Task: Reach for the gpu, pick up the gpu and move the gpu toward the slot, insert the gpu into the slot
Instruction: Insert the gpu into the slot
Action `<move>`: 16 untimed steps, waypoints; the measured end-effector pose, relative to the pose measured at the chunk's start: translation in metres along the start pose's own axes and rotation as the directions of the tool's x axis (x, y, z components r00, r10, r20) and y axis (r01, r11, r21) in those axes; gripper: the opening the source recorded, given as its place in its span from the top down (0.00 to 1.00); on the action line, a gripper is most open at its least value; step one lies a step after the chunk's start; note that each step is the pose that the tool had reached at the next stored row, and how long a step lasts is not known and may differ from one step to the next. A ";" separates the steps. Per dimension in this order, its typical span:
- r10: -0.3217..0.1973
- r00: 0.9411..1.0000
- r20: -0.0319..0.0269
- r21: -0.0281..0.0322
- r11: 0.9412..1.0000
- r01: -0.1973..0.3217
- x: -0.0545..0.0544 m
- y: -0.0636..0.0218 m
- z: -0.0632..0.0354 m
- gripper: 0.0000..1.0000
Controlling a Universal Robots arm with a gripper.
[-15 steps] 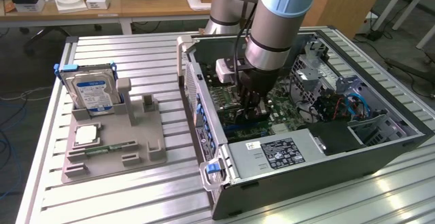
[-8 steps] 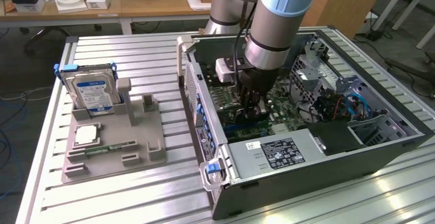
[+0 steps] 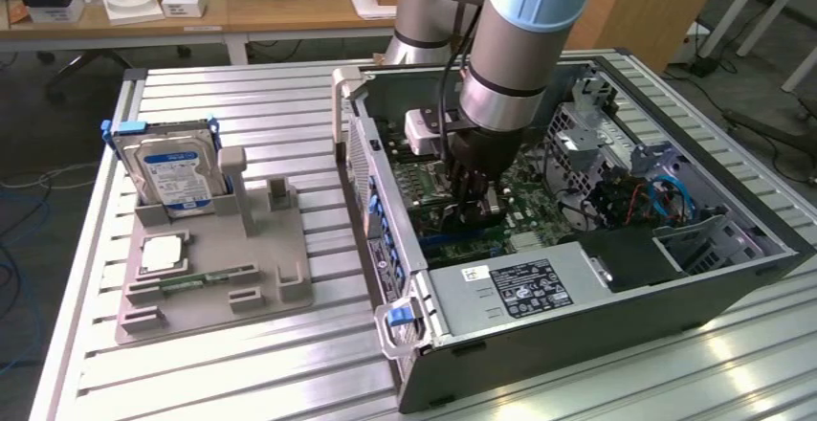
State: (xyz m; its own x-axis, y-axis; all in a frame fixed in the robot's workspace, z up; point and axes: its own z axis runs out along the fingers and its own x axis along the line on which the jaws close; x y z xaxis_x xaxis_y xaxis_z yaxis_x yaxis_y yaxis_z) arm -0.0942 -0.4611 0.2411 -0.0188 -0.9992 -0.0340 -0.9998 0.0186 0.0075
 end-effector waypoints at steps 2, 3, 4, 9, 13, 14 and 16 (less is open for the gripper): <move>0.000 1.000 0.000 0.000 1.000 0.000 0.000 0.0000 0.0000 0.73; 0.000 1.000 0.000 0.000 1.000 0.000 0.000 0.0000 0.0001 0.73; 0.000 1.000 0.000 0.000 1.000 0.000 0.000 0.0000 0.0002 0.73; 0.000 1.000 0.000 0.000 1.000 0.000 0.000 0.0000 0.0009 0.73; 0.000 1.000 0.000 0.000 1.000 0.000 0.000 0.0000 0.0009 0.73; 0.000 1.000 0.000 0.000 1.000 0.000 0.000 0.0001 0.0007 0.73; 0.000 1.000 0.001 0.002 1.000 0.000 0.000 0.0005 -0.0009 0.73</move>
State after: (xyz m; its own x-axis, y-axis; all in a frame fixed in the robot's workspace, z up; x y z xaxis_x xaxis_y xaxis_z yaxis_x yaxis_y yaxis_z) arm -0.0947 -0.4610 0.2420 -0.0189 -0.9992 -0.0348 -0.9998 0.0187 0.0059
